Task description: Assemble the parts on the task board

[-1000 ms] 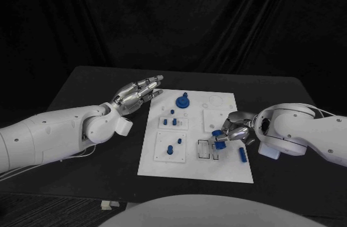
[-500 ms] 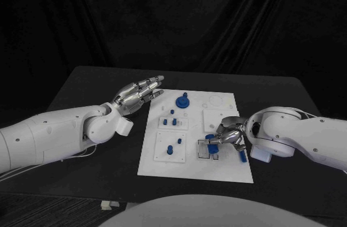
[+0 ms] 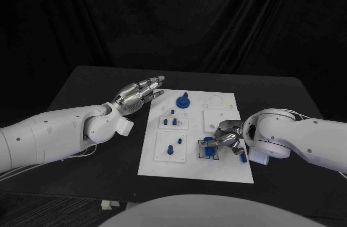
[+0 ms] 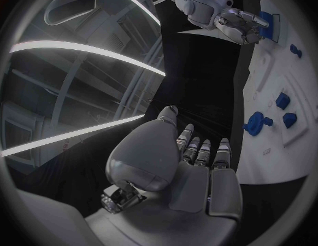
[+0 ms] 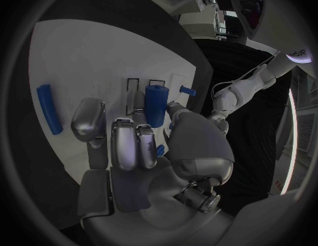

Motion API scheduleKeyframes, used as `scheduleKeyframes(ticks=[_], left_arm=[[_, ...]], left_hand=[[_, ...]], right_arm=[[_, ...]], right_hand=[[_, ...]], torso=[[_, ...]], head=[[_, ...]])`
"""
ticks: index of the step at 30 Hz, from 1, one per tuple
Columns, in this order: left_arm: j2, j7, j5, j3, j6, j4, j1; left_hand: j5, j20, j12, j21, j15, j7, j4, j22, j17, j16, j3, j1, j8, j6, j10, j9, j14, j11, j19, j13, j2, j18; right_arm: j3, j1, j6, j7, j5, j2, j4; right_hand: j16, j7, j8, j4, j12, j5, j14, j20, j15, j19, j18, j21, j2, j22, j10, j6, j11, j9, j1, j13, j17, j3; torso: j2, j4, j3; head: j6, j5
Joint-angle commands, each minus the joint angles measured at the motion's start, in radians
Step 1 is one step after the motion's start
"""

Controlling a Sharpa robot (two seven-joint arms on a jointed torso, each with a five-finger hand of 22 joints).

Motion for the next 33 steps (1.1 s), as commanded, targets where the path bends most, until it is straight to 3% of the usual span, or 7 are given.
scheduleKeyframes(ticks=[1, 7, 14, 20, 33], left_arm=[[0.002, 0.009, 0.001, 0.001, 0.018, 0.000, -0.002], [0.002, 0.008, 0.001, 0.001, 0.020, 0.000, -0.002], [0.002, 0.006, 0.001, 0.001, 0.020, -0.001, -0.002], [0.004, 0.004, 0.001, 0.001, 0.023, -0.003, -0.003], [0.002, -0.002, 0.001, 0.001, 0.024, -0.003, -0.003]], left_hand=[[0.004, 0.004, 0.005, 0.003, 0.006, 0.004, -0.003, 0.001, -0.001, -0.004, 0.005, -0.001, 0.006, 0.002, -0.005, 0.001, 0.000, 0.005, 0.000, 0.001, 0.008, 0.011], [0.004, 0.004, 0.005, 0.003, 0.006, 0.004, -0.003, 0.001, -0.001, -0.004, 0.005, -0.001, 0.006, 0.002, -0.005, 0.001, 0.000, 0.005, 0.000, 0.001, 0.008, 0.011], [0.004, 0.004, 0.005, 0.003, 0.006, 0.004, -0.003, 0.001, -0.001, -0.004, 0.005, -0.001, 0.006, 0.002, -0.005, 0.001, 0.000, 0.005, 0.000, 0.001, 0.008, 0.011], [0.004, 0.005, 0.005, 0.003, 0.008, 0.004, -0.003, 0.001, -0.001, -0.004, 0.005, -0.001, 0.006, 0.001, -0.005, 0.001, 0.000, 0.006, 0.000, 0.001, 0.009, 0.011], [0.003, 0.006, 0.005, 0.003, 0.009, 0.005, -0.002, 0.001, -0.001, -0.004, 0.005, -0.002, 0.007, 0.002, -0.005, 0.001, 0.000, 0.007, 0.000, 0.001, 0.009, 0.011]], right_arm=[[-0.001, -0.004, 0.031, -0.038, 0.003, 0.001, 0.000], [-0.001, -0.005, 0.037, -0.040, 0.003, 0.004, -0.001], [-0.001, -0.006, 0.048, -0.040, 0.003, 0.006, 0.001], [-0.001, -0.007, 0.042, -0.035, 0.003, 0.007, 0.000], [-0.001, -0.007, -0.003, -0.022, 0.003, 0.001, 0.005]], right_hand=[[-0.008, 0.001, -0.005, 0.007, -0.006, -0.027, 0.060, 0.003, 0.007, 0.001, 0.008, -0.007, -0.001, 0.112, 0.105, -0.011, 0.007, 0.000, -0.013, 0.263, 0.015, -0.014], [-0.009, 0.002, -0.002, 0.022, -0.006, -0.072, 0.060, 0.003, 0.007, 0.003, 0.008, -0.010, 0.002, 0.112, 0.105, -0.014, 0.007, 0.000, -0.023, 0.263, 0.012, -0.036], [-0.009, 0.003, 0.001, 0.017, -0.006, -0.136, 0.060, 0.004, 0.008, 0.004, 0.008, -0.016, -0.011, 0.112, 0.105, -0.019, 0.008, 0.000, -0.012, 0.263, 0.013, -0.065], [-0.008, 0.005, 0.005, 0.043, -0.006, -0.269, 0.061, 0.006, 0.010, 0.008, 0.008, -0.021, -0.002, 0.115, 0.105, -0.031, 0.011, -0.001, -0.064, 0.263, 0.014, -0.130], [-0.005, 0.005, 0.012, 0.048, -0.006, -0.289, 0.062, 0.005, 0.009, 0.012, 0.007, -0.021, 0.009, 0.120, 0.105, -0.034, 0.010, -0.001, -0.163, 0.263, 0.017, -0.189]], torso=[[0.000, 0.0001, 0.0001], [0.000, 0.0001, -0.0001], [0.000, 0.0001, 0.0000], [0.000, 0.0000, 0.0000], [0.000, 0.0001, 0.0000]], head=[[0.000, 0.001], [0.000, 0.002], [0.000, 0.003], [0.000, 0.005], [0.000, 0.010]])
